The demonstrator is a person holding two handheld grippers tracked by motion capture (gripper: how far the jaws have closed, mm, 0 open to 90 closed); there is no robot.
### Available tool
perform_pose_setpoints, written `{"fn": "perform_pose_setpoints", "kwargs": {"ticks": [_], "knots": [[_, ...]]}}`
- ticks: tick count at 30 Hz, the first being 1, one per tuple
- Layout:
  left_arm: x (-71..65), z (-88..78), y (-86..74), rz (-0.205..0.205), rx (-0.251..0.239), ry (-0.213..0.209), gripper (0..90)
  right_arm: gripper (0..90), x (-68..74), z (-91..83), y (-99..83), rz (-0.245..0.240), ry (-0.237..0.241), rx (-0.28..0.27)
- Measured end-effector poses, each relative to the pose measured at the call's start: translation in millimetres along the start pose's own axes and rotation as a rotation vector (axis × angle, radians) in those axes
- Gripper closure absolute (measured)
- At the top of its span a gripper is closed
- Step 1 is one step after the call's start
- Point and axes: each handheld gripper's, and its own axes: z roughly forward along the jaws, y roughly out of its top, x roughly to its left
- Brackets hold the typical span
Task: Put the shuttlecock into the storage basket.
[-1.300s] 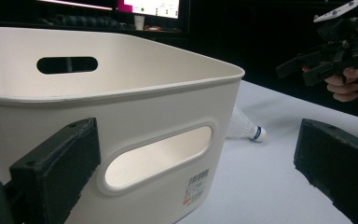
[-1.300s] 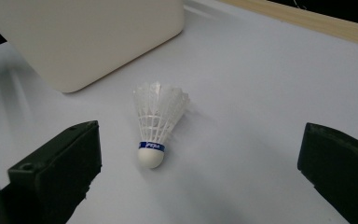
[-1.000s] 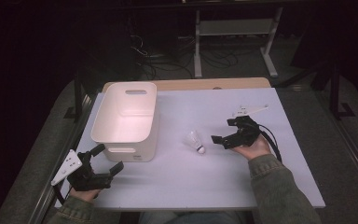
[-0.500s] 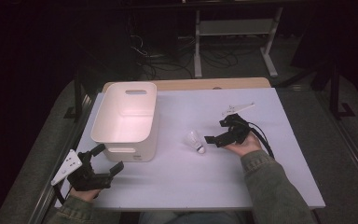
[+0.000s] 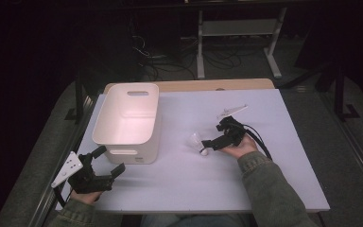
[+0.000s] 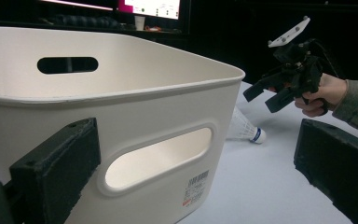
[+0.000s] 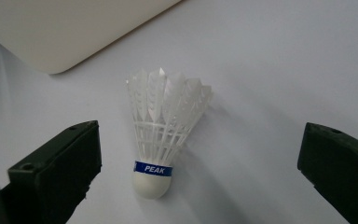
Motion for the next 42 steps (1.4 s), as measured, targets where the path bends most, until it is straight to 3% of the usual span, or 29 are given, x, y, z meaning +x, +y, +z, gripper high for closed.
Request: {"fn": "perform_pose_setpoints", "kwargs": {"ticks": [17,19,24,42], "knots": [[0.3,-1.2,0.0,-0.005,0.002,0.002,0.0,0.0,-1.0,13.8,-2.8,0.004,0.022,0.074],[0.5,-1.3,0.0,-0.002,0.002,0.003,0.0,0.0,0.0,16.0,-3.1,0.027,0.028,0.088],[1.0,-2.4,0.3,-0.005,-0.01,0.017,0.0,0.0,0.9,20.9,-4.2,0.022,0.035,0.108],[-0.6,-1.6,-0.3,-0.008,-0.005,0.007,0.0,2.2,3.4,29.0,-6.2,0.008,0.06,0.15]]}}
